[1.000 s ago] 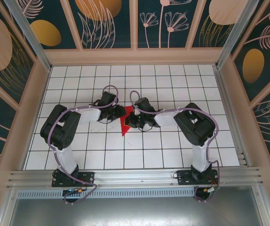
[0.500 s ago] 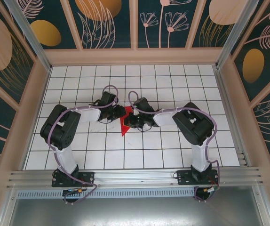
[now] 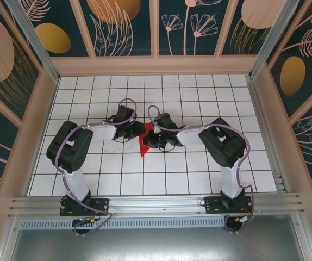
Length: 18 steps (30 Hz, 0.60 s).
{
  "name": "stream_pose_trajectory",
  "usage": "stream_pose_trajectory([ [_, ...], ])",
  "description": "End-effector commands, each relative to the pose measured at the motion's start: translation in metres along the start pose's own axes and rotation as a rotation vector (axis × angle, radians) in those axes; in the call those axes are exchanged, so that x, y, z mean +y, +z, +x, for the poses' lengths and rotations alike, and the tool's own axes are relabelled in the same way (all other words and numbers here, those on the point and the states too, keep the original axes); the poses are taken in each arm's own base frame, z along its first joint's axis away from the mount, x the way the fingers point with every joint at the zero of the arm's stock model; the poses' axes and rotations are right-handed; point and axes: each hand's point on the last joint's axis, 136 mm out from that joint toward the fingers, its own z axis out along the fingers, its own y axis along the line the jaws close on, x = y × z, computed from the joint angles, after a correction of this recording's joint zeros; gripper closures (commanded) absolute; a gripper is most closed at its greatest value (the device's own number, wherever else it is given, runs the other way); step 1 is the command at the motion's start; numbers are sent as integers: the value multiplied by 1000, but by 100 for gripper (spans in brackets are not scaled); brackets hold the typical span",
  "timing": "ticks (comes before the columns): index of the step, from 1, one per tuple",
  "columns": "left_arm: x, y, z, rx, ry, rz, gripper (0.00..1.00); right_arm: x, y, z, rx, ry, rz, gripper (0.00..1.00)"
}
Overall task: Fold a paper plane with a square sheet of paper (pick it up from the middle)
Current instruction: Third fold the triangle at the center of the table.
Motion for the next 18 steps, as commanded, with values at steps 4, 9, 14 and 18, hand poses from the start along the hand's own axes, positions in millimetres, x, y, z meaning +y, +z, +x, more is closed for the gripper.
stream_pose_trajectory([
  [4, 17, 6, 19, 66, -10, -50, 68, 4, 7, 4, 24, -33, -12, 100],
  [9, 17, 6, 19, 67, -12, -48, 68, 4, 8, 3, 23, -36, -15, 100],
  [14, 18, 6, 19, 67, -12, -48, 68, 2, 10, 3, 25, -35, -7, 100],
  [18, 18, 5, 19, 66, -12, -48, 68, -2, 11, 3, 28, -26, 7, 100],
])
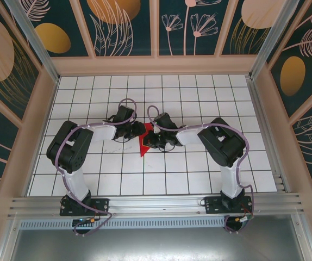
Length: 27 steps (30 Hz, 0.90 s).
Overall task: Fold a paper plane with a square sheet of paper (pick it up from the middle)
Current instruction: Third fold the triangle at the center of the table.
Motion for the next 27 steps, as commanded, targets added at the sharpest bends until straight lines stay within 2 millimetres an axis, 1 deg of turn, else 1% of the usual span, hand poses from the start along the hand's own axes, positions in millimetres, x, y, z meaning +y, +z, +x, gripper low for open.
stream_pose_trajectory([
  [1, 17, 5, 18, 63, -12, -49, 68, -2, 9, 3, 20, -18, 13, 99],
  [5, 16, 0, 15, 46, -23, -58, 67, -10, 9, 5, 21, -5, 42, 98],
  [8, 10, -11, 6, 6, -35, -63, 65, -15, 8, 7, 22, 2, 60, 93],
  [13, 0, -35, -17, -82, -51, -79, 58, -18, 8, 10, 24, 6, 69, 81],
  [14, 3, -38, -19, -96, -67, -91, 58, -19, 7, 10, 24, 6, 70, 79],
  [15, 1, -49, -27, -131, -82, -87, 57, -19, 7, 10, 23, 8, 72, 76],
  [18, 14, -65, -37, -191, -131, -131, 57, -21, 7, 10, 23, 9, 82, 71],
  [21, 26, -75, -38, -221, -173, -141, 57, -21, 7, 11, 23, 10, 81, 67],
  [23, 29, -80, -37, -231, -189, -135, 57, -21, 6, 11, 22, 9, 81, 65],
  [27, 21, -84, -29, -214, -177, -72, 58, -23, 6, 12, 21, 12, 88, 65],
])
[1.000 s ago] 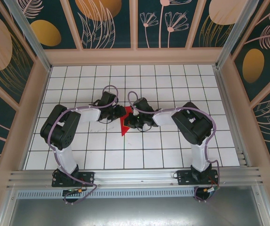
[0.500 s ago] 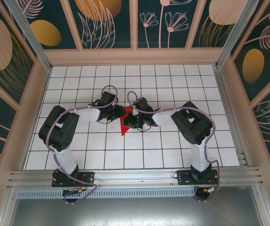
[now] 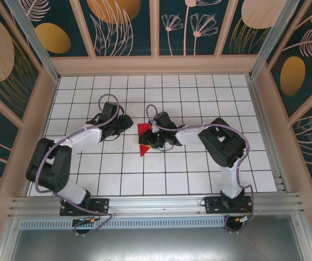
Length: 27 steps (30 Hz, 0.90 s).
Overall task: Fold a paper plane with a square sheet of paper (pick it up from the middle)
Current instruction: Third fold the triangle at the center of the table.
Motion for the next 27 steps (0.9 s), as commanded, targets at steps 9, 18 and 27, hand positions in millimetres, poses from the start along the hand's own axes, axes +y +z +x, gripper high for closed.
stream_pose_trajectory([
  [9, -10, -9, 37, 120, 28, 122, 71, -40, 5, 14, 20, 33, 144, 88],
  [18, -24, 1, 75, 226, 77, 176, 92, -48, 5, 18, 25, 40, 169, 100],
  [27, -17, 17, 88, 272, 78, 155, 100, -48, 6, 19, 27, 44, 165, 100],
])
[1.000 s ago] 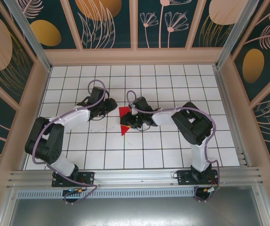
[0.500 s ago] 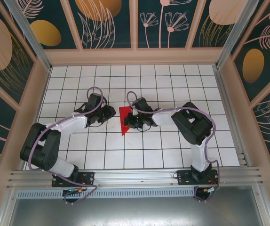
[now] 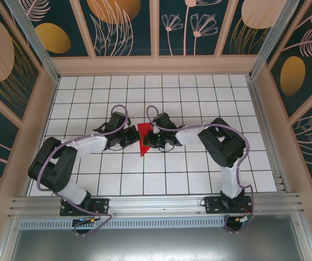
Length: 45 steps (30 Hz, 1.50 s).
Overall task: Fold a paper plane with a square sheet of paper (pick it up from the middle)
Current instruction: Third fold the triangle at the center of the table.
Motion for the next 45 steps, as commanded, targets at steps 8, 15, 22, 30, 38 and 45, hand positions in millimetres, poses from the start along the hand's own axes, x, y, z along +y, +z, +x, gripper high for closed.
stream_pose_trajectory([
  [8, 3, 21, 6, 41, 18, -16, 100, -32, 8, 20, 47, 39, 91, 100],
  [15, 11, 27, 10, 54, 17, -39, 100, -24, 6, 20, 40, 37, 56, 100],
  [22, 31, 36, 19, 92, 22, -103, 100, 6, -10, 7, -6, 2, -31, 100],
  [30, 48, 37, 29, 122, 36, -164, 100, 6, -32, -6, -55, -6, -31, 100],
  [38, 47, 38, 28, 121, 45, -167, 100, -15, -21, -5, -39, 18, 30, 100],
  [45, 49, 37, 28, 120, 48, -174, 100, -37, -21, -1, -50, 51, 114, 100],
])
